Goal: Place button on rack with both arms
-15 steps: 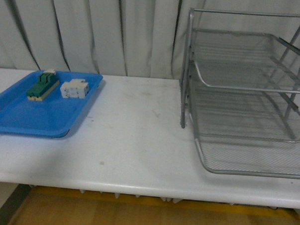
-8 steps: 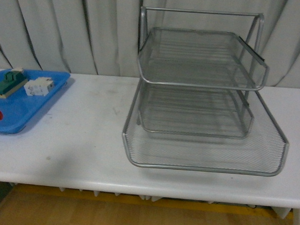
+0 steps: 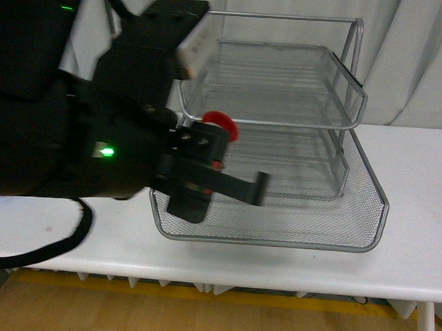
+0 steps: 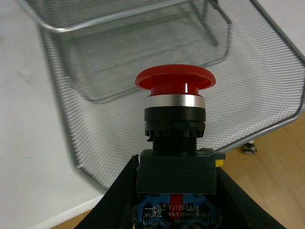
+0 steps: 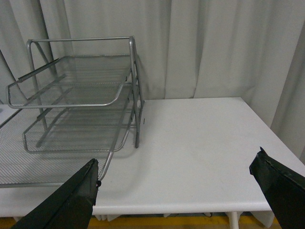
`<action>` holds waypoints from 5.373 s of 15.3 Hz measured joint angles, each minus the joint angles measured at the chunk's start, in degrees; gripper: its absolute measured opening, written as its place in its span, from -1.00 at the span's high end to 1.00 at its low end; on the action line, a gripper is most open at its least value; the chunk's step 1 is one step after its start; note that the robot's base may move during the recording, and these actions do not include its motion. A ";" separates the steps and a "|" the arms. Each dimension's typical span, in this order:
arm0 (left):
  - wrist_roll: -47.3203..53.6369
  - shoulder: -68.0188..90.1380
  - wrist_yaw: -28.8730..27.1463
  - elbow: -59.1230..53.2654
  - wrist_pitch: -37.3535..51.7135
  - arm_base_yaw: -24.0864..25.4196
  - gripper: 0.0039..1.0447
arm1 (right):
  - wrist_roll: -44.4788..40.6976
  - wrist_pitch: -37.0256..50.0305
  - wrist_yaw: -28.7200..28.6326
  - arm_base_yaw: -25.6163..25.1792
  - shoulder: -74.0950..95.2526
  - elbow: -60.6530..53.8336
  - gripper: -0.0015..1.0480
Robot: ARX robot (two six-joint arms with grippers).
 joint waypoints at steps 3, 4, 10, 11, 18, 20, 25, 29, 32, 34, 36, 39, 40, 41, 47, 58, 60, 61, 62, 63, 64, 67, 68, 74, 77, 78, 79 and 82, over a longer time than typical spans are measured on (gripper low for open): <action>-1.38 10.95 1.07 9.51 -2.45 -2.80 0.32 | 0.00 0.00 0.02 0.00 0.00 0.00 -0.87; -1.29 14.93 0.57 13.66 -3.82 -3.08 0.32 | 0.00 0.00 0.00 0.00 0.00 0.00 -0.87; -1.79 34.67 -1.38 37.55 -15.12 -0.28 0.32 | 0.00 0.02 0.02 0.00 0.00 0.00 -0.87; -2.10 35.78 -1.51 39.71 -15.87 0.11 0.32 | 0.00 0.00 0.00 0.00 0.00 0.00 -0.87; -4.68 32.28 1.75 35.39 -13.64 0.66 -0.71 | 0.00 0.00 0.00 0.00 0.00 0.00 -0.87; -4.66 25.24 3.15 29.83 -9.90 0.66 -0.87 | 0.00 0.02 0.02 0.00 0.00 0.00 -0.87; -4.42 1.11 4.09 7.54 0.59 5.46 -0.88 | 0.00 0.00 0.00 0.00 0.00 0.00 -0.87; 0.85 -25.55 -8.59 -17.09 23.93 15.98 -0.40 | 0.00 0.00 0.00 0.00 0.00 0.00 -0.87; 2.05 -48.00 1.27 -33.77 15.10 30.27 0.33 | 0.00 0.02 -0.07 0.00 0.00 -0.02 -0.87; 2.10 -57.64 2.58 -37.09 13.42 29.92 0.78 | 0.00 0.02 -0.07 0.00 0.00 0.00 -0.87; 2.27 -61.00 2.49 -38.75 12.52 29.99 0.97 | 0.00 0.02 -0.07 0.00 0.00 0.00 -0.87; 2.27 -65.46 2.54 -41.51 9.88 29.99 0.97 | 0.00 0.02 -0.07 0.00 0.00 0.00 -0.87; 2.27 -67.06 2.54 -41.62 9.25 29.99 0.97 | 0.00 0.00 -0.07 0.00 0.00 0.00 -0.87; 2.27 -68.46 2.54 -42.21 8.17 29.99 0.97 | 0.00 0.02 -0.07 0.00 0.00 0.00 -0.87; 2.29 -76.26 2.51 -45.09 3.56 29.99 0.97 | 0.00 0.00 -0.07 0.00 0.00 0.00 -0.87; 2.29 -89.61 2.56 -45.07 -10.58 29.99 0.91 | 0.00 0.02 -0.13 0.00 0.00 0.00 -0.87; 2.29 -89.61 2.54 -45.07 -10.56 29.99 0.39 | -0.02 -0.13 -0.20 -0.02 0.02 0.00 -0.87; 2.29 -89.61 2.54 -45.07 -10.58 29.99 0.18 | -1.97 2.47 -5.79 -2.97 4.48 0.57 -0.87; 2.29 -89.61 2.54 -45.07 -10.51 29.99 -0.06 | -2.49 11.67 -9.99 -7.37 16.09 3.74 -0.87; 2.29 -89.61 2.54 -45.07 -10.54 29.99 -0.31 | -2.21 21.99 -11.13 -8.04 27.85 8.35 -0.87; 2.29 -89.61 2.54 -45.07 -10.56 29.99 -0.55 | -1.38 31.12 -11.91 -5.75 40.06 14.14 -0.87; 2.43 -89.61 2.54 -45.07 -10.54 29.99 -0.87 | 3.52 26.03 -10.23 2.89 72.28 34.36 -0.87; 2.45 -89.61 2.54 -45.07 -10.54 29.99 -0.88 | 5.11 18.97 -9.66 6.36 80.43 40.68 -0.73; 2.47 -89.61 2.54 -45.07 -10.56 29.99 -0.88 | 8.24 -6.64 -10.03 20.33 89.46 51.21 0.63; 2.47 -89.61 2.56 -45.07 -10.54 29.99 -0.88 | 12.24 -6.54 -8.31 24.85 92.52 49.18 0.97; 2.47 -89.61 2.54 -45.07 -10.54 29.99 -0.88 | 13.16 -6.01 -7.96 25.40 94.18 48.98 0.97; 2.47 -89.61 2.54 -45.07 -10.56 29.99 -0.88 | 13.92 -5.31 -6.60 25.97 96.41 48.61 0.97; 2.47 -89.61 2.56 -45.07 -10.54 29.99 -0.88 | 15.39 -2.86 -4.39 26.69 101.81 48.52 0.97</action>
